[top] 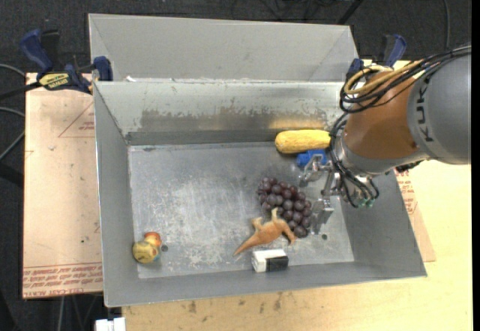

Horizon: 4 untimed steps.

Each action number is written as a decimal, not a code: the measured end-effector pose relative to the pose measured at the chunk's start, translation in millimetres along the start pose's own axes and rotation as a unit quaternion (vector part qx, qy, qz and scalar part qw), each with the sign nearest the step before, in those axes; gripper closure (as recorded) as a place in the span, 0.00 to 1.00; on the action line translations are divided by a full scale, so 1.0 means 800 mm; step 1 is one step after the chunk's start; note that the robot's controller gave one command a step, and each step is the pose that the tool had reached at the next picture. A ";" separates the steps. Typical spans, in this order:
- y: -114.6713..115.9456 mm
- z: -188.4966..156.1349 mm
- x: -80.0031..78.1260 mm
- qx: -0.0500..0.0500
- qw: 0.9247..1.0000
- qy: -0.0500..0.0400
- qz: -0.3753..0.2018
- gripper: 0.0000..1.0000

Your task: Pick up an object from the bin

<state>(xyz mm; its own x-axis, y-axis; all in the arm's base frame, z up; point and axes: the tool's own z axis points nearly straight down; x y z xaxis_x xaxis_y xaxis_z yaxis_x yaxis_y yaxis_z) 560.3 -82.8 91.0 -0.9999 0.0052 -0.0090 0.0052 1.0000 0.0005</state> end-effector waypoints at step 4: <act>0.031 -0.120 0.067 0.001 0.994 0.004 0.109 1.00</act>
Offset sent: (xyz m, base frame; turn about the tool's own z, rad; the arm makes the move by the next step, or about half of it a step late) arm -0.0416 0.0273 -0.0208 0.2405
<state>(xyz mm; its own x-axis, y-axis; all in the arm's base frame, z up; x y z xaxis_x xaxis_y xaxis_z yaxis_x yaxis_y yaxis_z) 506.1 -57.9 186.6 -0.9752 0.2213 -0.0009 0.2213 0.9752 0.0004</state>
